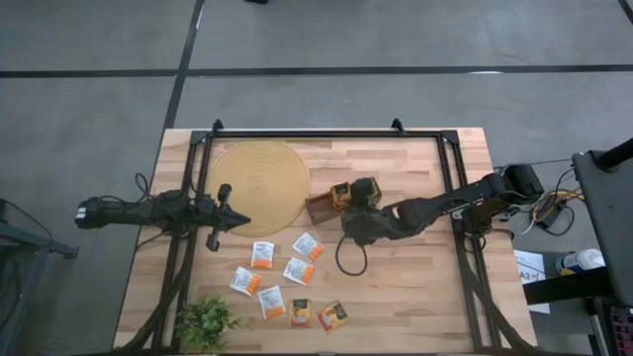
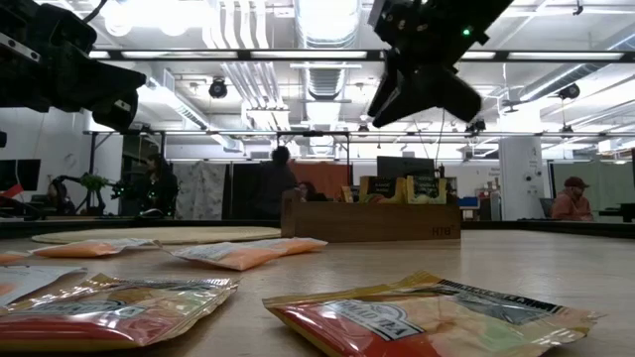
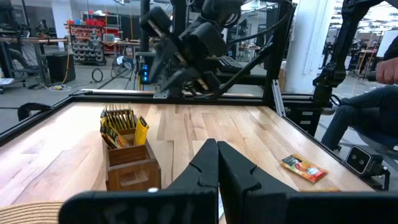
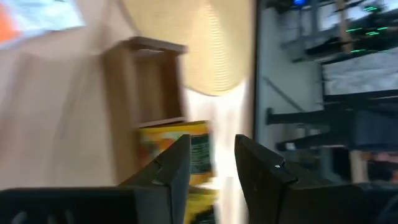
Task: Pick & Place Tea
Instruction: Put the orange tea bag into the middle section of the wooden organizer
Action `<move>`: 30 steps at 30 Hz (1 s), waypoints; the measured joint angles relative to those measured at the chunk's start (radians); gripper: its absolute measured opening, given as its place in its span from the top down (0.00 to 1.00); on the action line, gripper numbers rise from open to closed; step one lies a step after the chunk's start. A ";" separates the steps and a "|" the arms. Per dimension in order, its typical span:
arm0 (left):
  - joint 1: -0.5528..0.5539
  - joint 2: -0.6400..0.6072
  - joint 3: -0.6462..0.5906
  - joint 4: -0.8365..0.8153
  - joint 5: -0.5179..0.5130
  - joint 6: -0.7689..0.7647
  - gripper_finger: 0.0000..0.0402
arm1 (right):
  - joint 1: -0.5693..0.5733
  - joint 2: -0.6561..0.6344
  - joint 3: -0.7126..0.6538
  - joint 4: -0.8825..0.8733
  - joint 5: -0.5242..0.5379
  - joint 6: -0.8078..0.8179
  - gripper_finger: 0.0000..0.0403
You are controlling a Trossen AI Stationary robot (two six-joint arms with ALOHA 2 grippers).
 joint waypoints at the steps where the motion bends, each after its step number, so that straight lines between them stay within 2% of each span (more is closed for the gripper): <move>1: 0.000 0.000 0.000 0.000 0.000 0.000 1.00 | 0.007 0.000 0.000 -0.015 -0.022 0.023 0.70; 5: 0.000 0.000 0.000 0.000 0.000 0.000 1.00 | 0.031 0.000 0.000 -0.064 -0.149 0.136 0.72; 10: 0.000 0.000 0.000 0.000 0.000 0.000 1.00 | 0.092 0.010 -0.001 -0.072 -0.414 0.261 0.74; 12: 0.000 0.000 0.000 0.000 0.000 0.000 1.00 | 0.122 0.021 0.000 -0.069 -0.471 0.298 0.75; 20: 0.000 0.000 0.000 0.000 0.000 0.000 1.00 | 0.186 0.102 0.072 -0.102 -0.462 0.628 0.72; 25: 0.000 0.002 0.000 0.000 0.000 0.000 1.00 | 0.200 0.184 0.189 -0.216 -0.463 0.912 0.69; 30: -0.001 0.003 0.000 0.000 0.000 0.000 1.00 | 0.231 0.246 0.302 -0.336 -0.462 1.109 0.65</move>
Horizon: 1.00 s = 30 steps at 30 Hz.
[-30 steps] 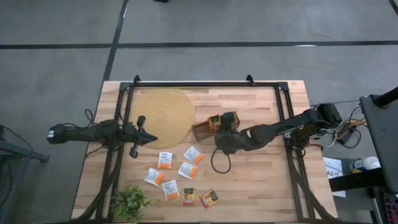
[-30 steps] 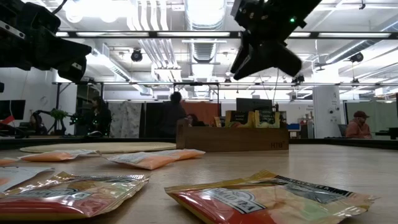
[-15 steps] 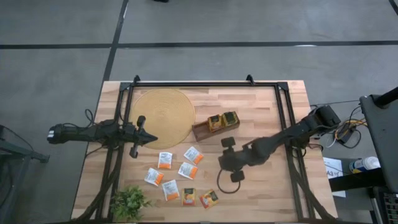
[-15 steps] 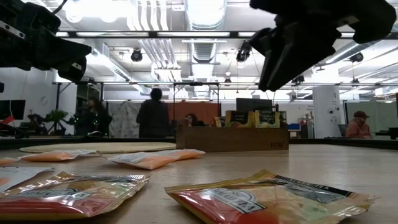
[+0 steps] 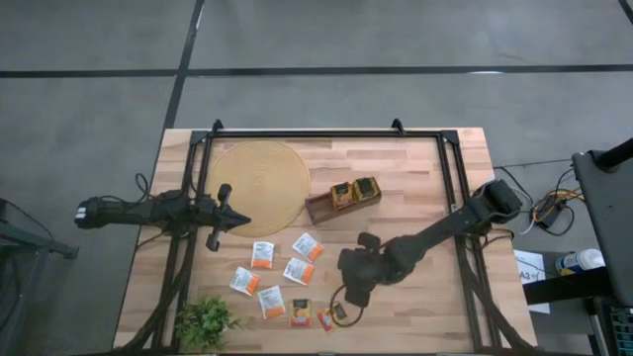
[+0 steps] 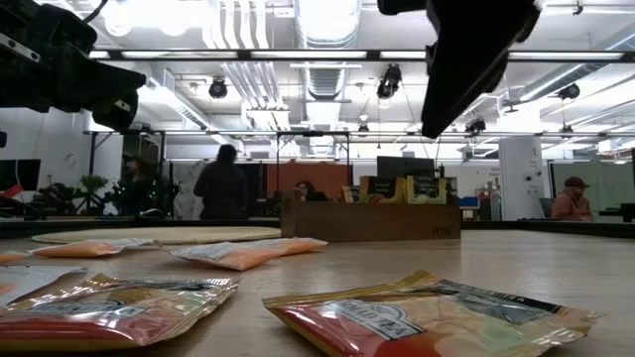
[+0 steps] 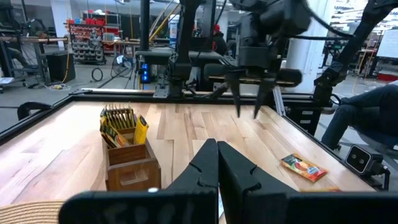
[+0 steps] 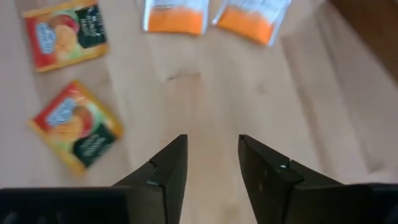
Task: Pick & Place Tea
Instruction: Put the orange tea bag into the middle section of the wooden organizer
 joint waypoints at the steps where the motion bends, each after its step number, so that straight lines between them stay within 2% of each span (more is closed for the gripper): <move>1: 0.000 0.000 0.000 0.000 0.000 0.000 1.00 | 0.005 0.014 0.022 -0.018 -0.003 0.041 0.64; 4: 0.000 0.001 0.000 0.000 0.000 0.000 1.00 | 0.009 0.074 0.102 -0.087 -0.036 0.159 0.61; 9: 0.000 0.001 0.000 0.000 0.000 0.000 1.00 | 0.010 0.206 0.258 -0.162 -0.203 0.291 0.58; 12: 0.000 0.002 0.000 -0.001 0.000 0.000 1.00 | 0.019 0.292 0.367 -0.190 -0.253 0.343 0.57; 21: 0.000 0.002 0.000 0.000 0.000 0.000 1.00 | 0.025 0.505 0.654 -0.377 -0.316 0.523 0.53; 25: 0.000 0.003 0.000 0.000 0.000 0.000 1.00 | 0.027 0.563 0.733 -0.464 -0.328 0.569 0.50; 30: 0.000 0.004 0.000 0.000 0.000 0.000 1.00 | 0.034 0.602 0.776 -0.462 -0.338 0.588 0.47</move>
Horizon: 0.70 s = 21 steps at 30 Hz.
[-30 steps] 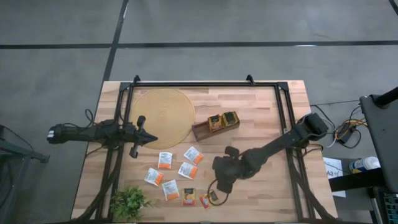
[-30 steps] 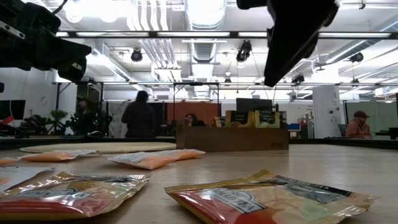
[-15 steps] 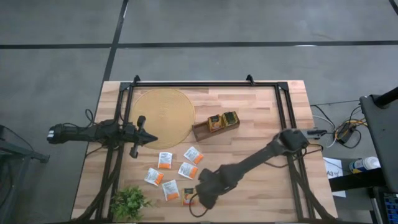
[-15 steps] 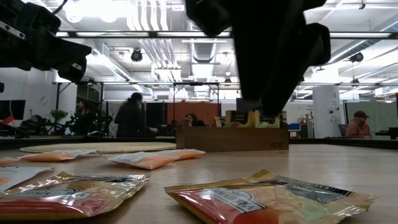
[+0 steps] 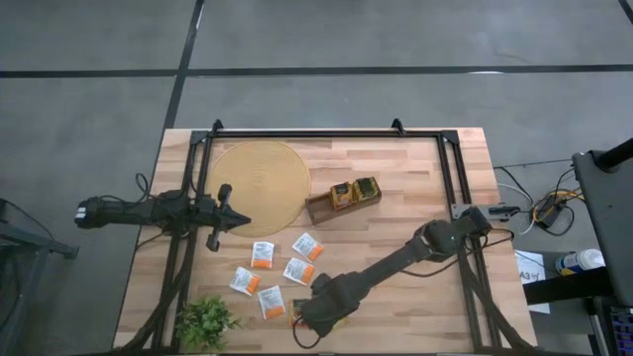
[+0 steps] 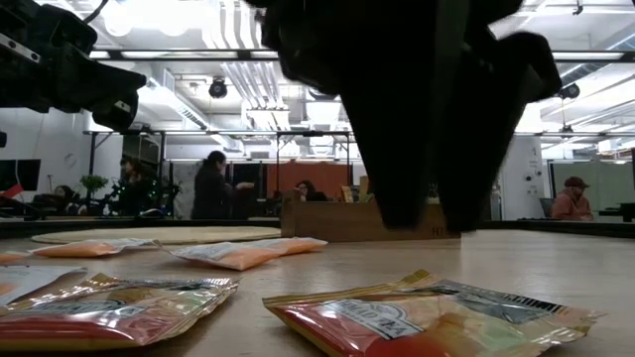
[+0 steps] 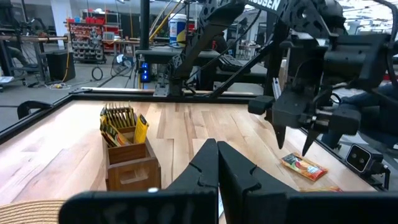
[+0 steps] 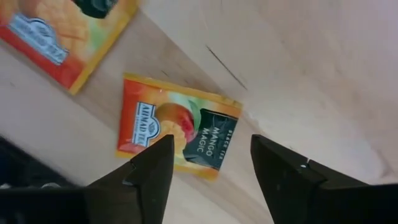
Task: Pick & Place Tea
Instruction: Put the orange tea bag into the middle section of the wooden organizer
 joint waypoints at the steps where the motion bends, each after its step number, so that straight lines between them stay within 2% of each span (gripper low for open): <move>1: 0.000 0.000 0.000 0.000 0.000 0.000 1.00 | 0.002 0.008 0.002 0.000 -0.001 0.005 0.47; 10: 0.000 0.000 0.000 0.000 0.000 0.000 1.00 | 0.014 0.030 -0.020 0.008 -0.013 0.041 0.45; 16: 0.000 0.000 0.000 0.000 0.000 0.000 1.00 | 0.013 0.030 -0.056 0.079 -0.009 0.030 0.45; 21: 0.001 0.000 0.000 -0.001 0.000 0.000 1.00 | 0.012 0.027 -0.077 0.099 -0.006 0.030 0.48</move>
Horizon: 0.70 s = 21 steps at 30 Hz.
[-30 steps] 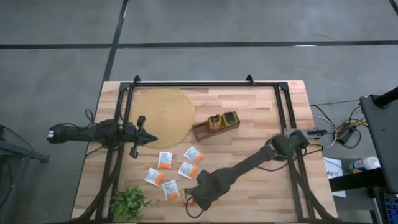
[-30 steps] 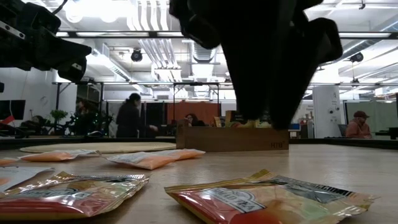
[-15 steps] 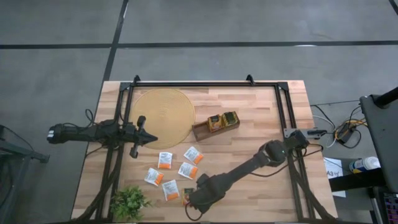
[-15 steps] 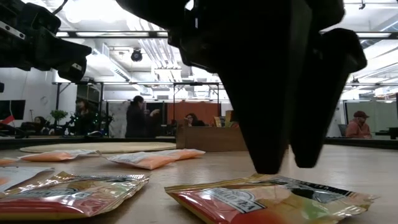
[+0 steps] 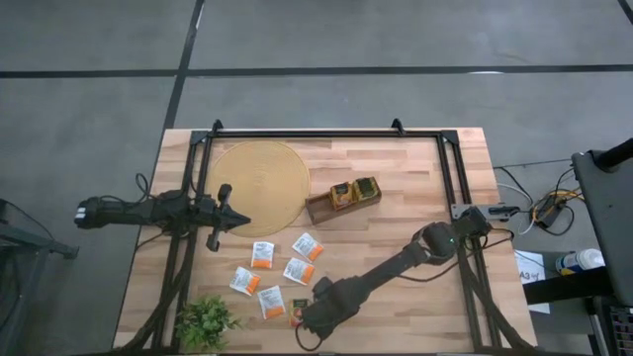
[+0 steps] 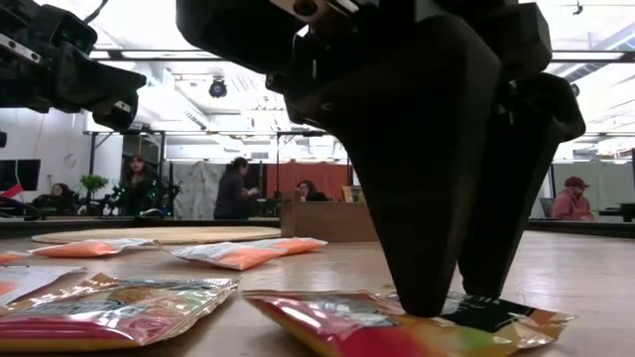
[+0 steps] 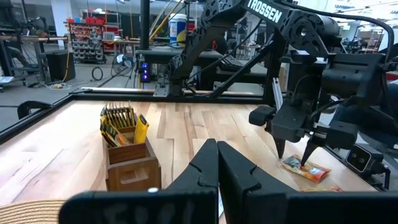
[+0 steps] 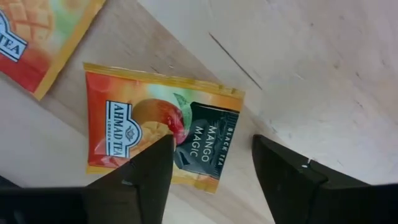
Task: Pick & Place Tea
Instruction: Put the orange tea bag into the middle section of the wooden organizer
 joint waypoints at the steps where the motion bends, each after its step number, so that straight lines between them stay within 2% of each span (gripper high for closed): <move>1: 0.000 0.000 0.000 0.000 0.000 0.000 1.00 | 0.000 -0.001 -0.003 0.000 -0.002 -0.001 0.51; 4: 0.000 0.000 0.000 0.000 0.000 0.000 1.00 | -0.001 -0.001 -0.009 -0.005 -0.006 -0.003 0.62; 10: 0.000 0.000 0.000 0.000 0.000 0.000 1.00 | 0.000 -0.001 -0.011 0.007 0.012 -0.004 0.92; 11: 0.000 0.000 0.000 0.000 0.000 0.000 1.00 | 0.000 -0.001 -0.011 0.009 0.015 -0.008 0.95; 17: 0.000 0.000 0.000 0.000 0.000 0.000 1.00 | 0.000 -0.008 -0.011 0.002 0.035 -0.058 0.98; 21: 0.000 0.000 0.000 0.000 0.000 0.000 1.00 | -0.003 -0.045 -0.015 -0.089 0.101 -0.084 0.98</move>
